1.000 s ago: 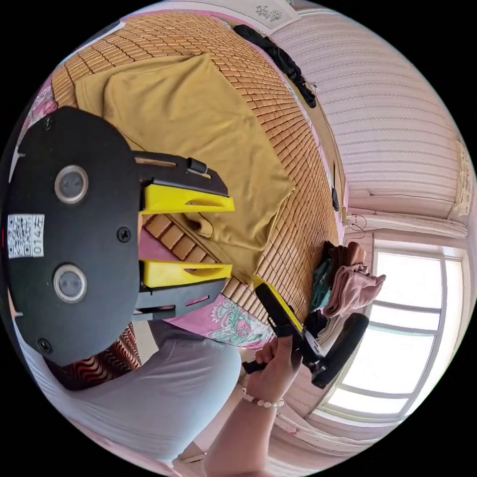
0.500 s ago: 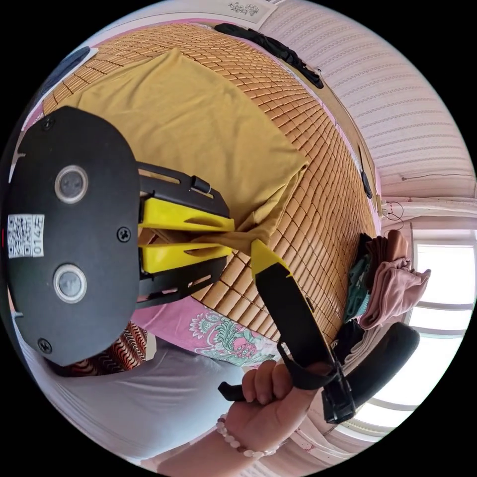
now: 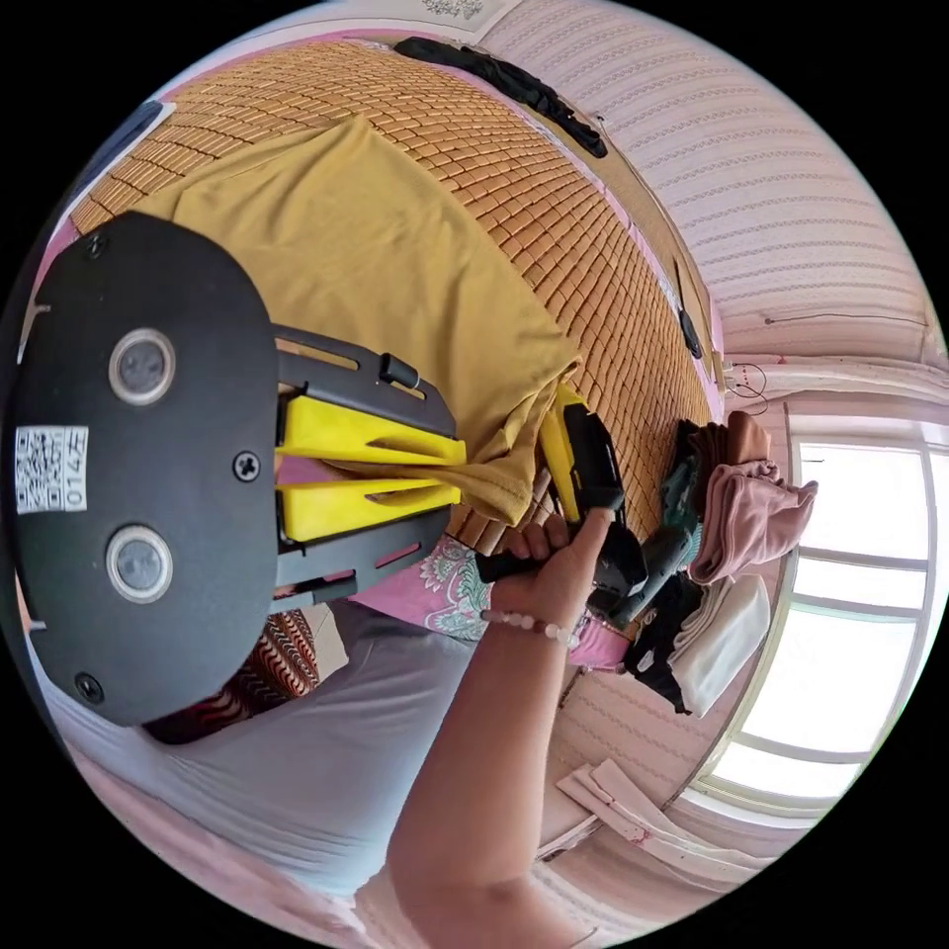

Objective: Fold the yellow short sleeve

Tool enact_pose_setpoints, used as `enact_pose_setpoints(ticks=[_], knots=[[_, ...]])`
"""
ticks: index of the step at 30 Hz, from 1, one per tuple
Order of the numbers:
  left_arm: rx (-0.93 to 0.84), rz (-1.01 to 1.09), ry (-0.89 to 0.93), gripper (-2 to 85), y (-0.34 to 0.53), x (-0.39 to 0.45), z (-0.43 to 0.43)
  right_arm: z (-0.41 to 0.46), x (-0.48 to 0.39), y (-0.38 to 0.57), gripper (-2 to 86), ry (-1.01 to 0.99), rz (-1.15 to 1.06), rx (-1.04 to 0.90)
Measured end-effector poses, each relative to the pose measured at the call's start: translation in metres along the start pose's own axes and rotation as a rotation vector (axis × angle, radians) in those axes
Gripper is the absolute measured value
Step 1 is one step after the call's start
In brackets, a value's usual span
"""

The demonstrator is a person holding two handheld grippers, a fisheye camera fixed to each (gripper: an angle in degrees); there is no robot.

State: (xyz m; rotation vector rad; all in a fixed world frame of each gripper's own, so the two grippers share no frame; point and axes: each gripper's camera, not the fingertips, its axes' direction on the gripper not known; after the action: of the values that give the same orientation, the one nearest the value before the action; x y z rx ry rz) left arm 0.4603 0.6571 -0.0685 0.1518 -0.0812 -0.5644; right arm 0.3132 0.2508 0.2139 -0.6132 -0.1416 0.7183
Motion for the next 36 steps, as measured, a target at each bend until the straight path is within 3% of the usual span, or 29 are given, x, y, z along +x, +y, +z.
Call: enact_pose_setpoints(ticks=[7,13,20,25,29,36], knots=[[0.023,0.013,0.053,-0.9,0.018,0.014,-0.039,-0.014,0.008,0.004,3.8,0.017,0.032,0.021],[0.101,-0.003,0.178,-0.8,0.010,0.026,-0.059,-0.085,-0.003,0.038,1.1,0.062,-0.020,0.101],[0.282,-0.227,0.392,-0.9,-0.002,-0.002,-0.084,-0.153,-0.059,0.042,0.7,0.160,-0.126,0.165],[0.276,-0.448,0.238,-0.9,0.036,-0.061,-0.112,-0.068,-0.098,0.017,0.7,0.164,-0.235,-0.007],[0.247,-0.585,0.066,-0.8,0.070,-0.103,-0.128,0.047,-0.120,0.002,0.7,0.126,-0.281,-0.129],[0.158,-0.755,-0.041,0.5,0.092,-0.149,-0.120,0.212,-0.136,-0.003,1.2,0.343,-0.320,-0.296]])
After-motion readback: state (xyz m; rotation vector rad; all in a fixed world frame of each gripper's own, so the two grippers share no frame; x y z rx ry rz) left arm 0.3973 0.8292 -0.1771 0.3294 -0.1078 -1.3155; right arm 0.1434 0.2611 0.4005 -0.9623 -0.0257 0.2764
